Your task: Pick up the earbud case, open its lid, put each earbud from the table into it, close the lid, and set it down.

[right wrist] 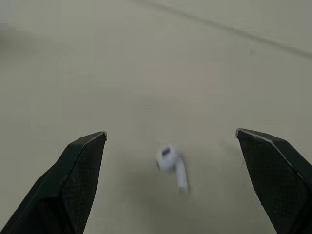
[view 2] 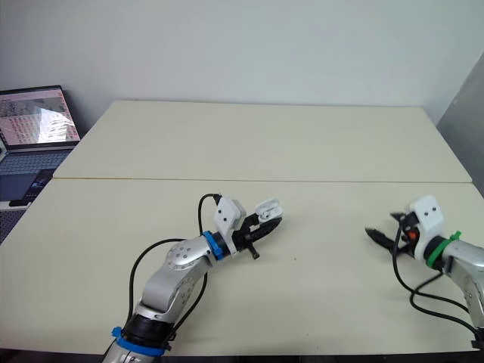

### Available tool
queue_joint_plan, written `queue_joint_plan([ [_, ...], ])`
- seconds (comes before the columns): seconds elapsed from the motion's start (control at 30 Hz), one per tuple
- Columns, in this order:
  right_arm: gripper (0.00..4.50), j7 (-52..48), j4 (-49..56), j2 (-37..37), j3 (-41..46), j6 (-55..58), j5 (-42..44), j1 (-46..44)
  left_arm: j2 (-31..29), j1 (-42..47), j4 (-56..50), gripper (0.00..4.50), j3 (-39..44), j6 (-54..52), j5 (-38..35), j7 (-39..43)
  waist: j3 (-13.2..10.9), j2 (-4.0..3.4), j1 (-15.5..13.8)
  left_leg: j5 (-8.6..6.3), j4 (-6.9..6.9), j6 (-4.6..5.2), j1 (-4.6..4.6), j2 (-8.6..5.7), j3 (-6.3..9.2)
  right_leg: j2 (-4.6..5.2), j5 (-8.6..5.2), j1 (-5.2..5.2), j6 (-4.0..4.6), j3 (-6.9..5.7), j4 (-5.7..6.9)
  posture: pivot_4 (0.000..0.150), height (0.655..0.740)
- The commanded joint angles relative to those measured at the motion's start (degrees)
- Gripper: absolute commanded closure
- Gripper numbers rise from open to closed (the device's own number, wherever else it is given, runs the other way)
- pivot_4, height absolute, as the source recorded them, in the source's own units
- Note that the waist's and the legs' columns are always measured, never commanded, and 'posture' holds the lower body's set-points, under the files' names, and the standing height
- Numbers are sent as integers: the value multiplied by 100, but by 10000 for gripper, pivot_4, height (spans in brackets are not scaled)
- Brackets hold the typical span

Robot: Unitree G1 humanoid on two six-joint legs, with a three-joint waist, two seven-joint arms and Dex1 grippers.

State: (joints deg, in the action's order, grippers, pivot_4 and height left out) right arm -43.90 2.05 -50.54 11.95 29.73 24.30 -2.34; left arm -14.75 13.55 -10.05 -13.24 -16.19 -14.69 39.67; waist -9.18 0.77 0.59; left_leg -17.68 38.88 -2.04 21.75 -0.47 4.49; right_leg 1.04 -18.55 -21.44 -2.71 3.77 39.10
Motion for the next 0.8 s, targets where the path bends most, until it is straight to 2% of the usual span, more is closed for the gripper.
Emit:
queue_joint_plan([
  [0.03,304,-261,-198,-216,-120,-169,-286,-195,-115,-111,-484,36781,-45,-40,-157,187,0,-1,6,0,0,0,0,0,1,0,0,0,0,1,0,1500,7400],
  [0.33,304,-331,-621,191,-341,-286,-506,-606,-3,-150,-799,36781,-34,-546,-329,0,0,0,-30,0,2,0,3,-2,8,2,0,4,0,5,-4,1500,7400],
  [0.37,1939,-332,-624,222,-338,-288,-526,-597,-63,-175,-863,36781,-42,-637,-358,42,0,0,-32,0,2,0,3,-2,9,3,0,4,0,6,-4,1500,7400],
  [0.43,6075,-367,-614,259,-338,-330,-560,-576,-173,-207,-956,36781,-44,-730,-384,99,0,-1,-32,0,2,0,4,-1,12,3,0,4,0,5,-4,1500,7400],
  [0.73,37934,-469,-490,352,-292,-368,-519,-641,-352,-220,-976,36781,-40,-707,-437,224,0,-1,-32,0,2,0,3,-1,11,3,0,4,0,5,-4,1500,7400],
  [0.77,40704,-485,-452,347,-276,-337,-499,-633,-344,-216,-956,36781,-50,-687,-423,230,0,-1,-32,0,2,0,2,-1,11,3,0,4,0,5,-3,1500,7400],
  [0.8,40747,-509,-415,335,-265,-328,-489,-611,-333,-212,-937,36781,-60,-667,-405,234,0,-1,-32,0,2,0,2,-1,12,2,0,4,0,5,-3,1500,7400],
])
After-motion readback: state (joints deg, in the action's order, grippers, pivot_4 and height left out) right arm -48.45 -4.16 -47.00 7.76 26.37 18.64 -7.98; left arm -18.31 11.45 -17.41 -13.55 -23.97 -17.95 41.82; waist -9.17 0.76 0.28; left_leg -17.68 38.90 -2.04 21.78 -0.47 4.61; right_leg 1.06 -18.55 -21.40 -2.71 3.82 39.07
